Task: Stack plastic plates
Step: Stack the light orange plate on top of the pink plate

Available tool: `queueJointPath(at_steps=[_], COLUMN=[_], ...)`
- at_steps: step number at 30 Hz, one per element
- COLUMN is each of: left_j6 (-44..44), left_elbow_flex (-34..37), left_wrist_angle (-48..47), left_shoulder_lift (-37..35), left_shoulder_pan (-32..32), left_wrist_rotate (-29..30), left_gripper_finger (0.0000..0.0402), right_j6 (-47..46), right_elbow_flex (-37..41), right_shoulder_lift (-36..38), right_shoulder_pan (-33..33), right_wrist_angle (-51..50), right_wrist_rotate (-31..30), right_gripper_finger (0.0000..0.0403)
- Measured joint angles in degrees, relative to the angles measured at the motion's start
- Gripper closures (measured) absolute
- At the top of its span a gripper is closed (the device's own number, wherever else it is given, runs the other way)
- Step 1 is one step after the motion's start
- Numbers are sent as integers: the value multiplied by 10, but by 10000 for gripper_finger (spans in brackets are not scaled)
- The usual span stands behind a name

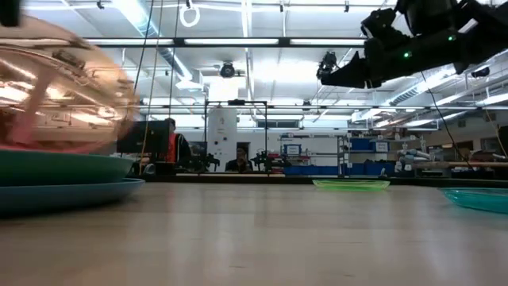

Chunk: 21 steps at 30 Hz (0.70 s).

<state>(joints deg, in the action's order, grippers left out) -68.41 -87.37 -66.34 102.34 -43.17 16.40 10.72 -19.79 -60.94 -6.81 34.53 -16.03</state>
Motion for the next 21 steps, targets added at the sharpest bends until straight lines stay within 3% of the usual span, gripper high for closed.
queueJointPath(at_steps=[5,10,21], left_j6=[-100,-143,-73], left_elbow_flex=[0,0,0], left_wrist_angle=[-39,-101,-116], left_shoulder_lift=[5,20,84], left_shoulder_pan=[-35,-43,-27], left_wrist_rotate=[-2,-8,-38], left_gripper_finger=[400,400,400], right_j6=[0,-2,-4], right_elbow_flex=[0,0,0], right_shoulder_lift=[-34,-51,-55], right_shoulder_pan=[-22,-35,-43], right_wrist_angle=[49,70,62], right_wrist_rotate=[44,69,72], right_gripper_finger=[393,393,393])
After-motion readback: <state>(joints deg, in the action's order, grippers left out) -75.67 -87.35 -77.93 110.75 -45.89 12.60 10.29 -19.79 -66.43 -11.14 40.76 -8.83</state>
